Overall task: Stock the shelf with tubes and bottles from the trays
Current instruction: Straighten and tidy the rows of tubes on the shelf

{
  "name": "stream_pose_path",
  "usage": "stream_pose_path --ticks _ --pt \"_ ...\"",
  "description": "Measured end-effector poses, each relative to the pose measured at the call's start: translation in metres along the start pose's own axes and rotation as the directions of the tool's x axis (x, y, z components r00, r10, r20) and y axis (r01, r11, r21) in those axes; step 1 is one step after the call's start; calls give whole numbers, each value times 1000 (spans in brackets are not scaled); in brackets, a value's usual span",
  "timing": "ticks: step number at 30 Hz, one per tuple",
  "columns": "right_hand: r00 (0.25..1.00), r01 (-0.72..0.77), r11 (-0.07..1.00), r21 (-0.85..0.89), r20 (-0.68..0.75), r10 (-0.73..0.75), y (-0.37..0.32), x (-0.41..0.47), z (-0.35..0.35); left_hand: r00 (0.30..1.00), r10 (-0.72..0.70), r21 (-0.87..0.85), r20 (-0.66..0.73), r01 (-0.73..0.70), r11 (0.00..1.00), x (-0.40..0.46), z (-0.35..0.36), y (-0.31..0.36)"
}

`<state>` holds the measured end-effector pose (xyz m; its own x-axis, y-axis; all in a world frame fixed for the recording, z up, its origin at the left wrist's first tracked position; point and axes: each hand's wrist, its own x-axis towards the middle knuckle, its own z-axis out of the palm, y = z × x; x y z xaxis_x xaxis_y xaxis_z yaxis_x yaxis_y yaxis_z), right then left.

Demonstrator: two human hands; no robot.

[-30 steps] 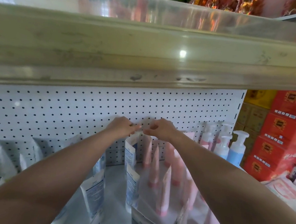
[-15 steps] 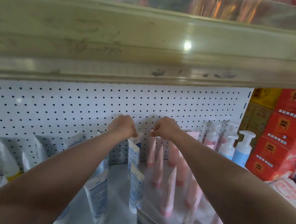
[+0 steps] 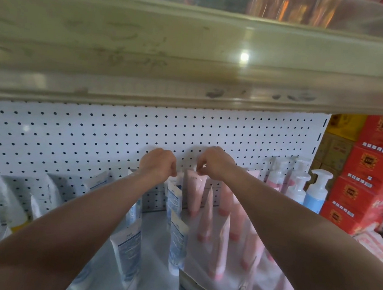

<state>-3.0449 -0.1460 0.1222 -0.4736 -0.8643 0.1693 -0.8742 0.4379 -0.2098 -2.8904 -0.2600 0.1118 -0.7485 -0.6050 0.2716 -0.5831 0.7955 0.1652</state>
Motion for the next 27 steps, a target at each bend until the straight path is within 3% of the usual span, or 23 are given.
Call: stream_pose_path --ticks 6,15,27 --pt "1000 -5 995 -101 -6 4 -2 3 2 1000 -3 -12 -4 3 1000 0 0 0" --pt "999 26 994 -110 -41 -30 -1 -4 4 1000 12 -36 -2 -12 999 -2 2 3" --pt "999 -47 990 -130 3 48 -3 2 3 1000 2 -41 7 -2 999 -5 0 3"
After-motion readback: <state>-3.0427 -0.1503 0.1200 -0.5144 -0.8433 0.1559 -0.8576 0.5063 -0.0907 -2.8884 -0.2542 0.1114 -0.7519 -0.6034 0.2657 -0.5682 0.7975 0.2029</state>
